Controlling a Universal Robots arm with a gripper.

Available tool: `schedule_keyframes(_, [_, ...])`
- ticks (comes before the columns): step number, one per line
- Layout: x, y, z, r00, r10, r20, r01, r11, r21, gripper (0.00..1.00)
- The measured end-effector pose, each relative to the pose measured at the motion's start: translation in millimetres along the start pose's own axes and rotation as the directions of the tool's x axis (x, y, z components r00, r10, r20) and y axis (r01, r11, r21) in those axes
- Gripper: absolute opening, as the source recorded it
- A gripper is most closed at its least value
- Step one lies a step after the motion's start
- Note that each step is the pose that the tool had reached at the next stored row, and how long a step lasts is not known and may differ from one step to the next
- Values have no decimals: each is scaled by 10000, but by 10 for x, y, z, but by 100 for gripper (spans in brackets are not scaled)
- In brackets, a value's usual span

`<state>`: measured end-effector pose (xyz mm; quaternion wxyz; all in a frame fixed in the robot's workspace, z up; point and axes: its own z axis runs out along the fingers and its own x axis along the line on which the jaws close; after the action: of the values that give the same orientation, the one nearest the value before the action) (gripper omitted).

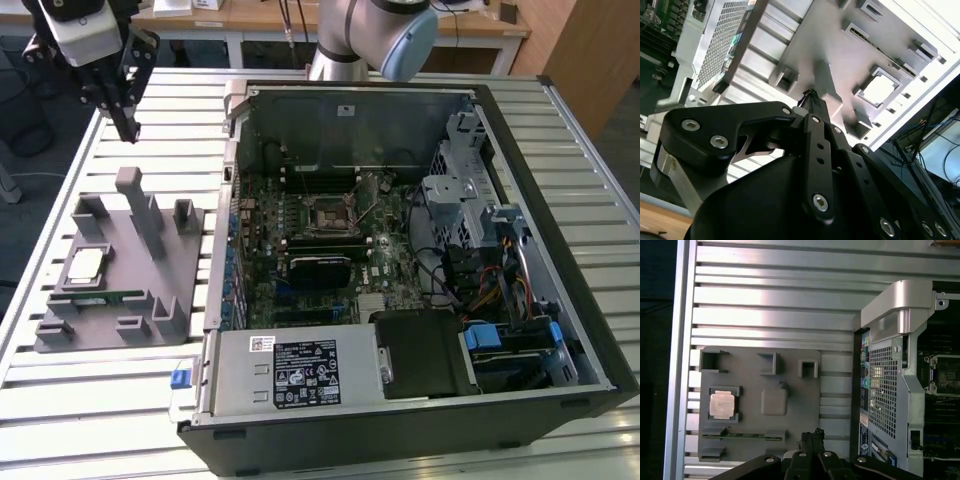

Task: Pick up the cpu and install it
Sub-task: 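Reach for the cpu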

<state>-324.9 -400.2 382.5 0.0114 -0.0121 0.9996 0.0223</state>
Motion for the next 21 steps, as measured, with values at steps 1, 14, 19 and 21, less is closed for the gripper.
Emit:
schedule_keyframes(1, [29,1,0,10000,0,0,0,10000,0,11])
schedule_keyframes(14, [344,12,3,9997,252,11,-252,9997,6,11])
schedule_keyframes(19, [494,16,3,9996,288,13,-288,9996,6,11])
schedule_keyframes(21, [557,17,4,9996,298,13,-298,9996,7,11])
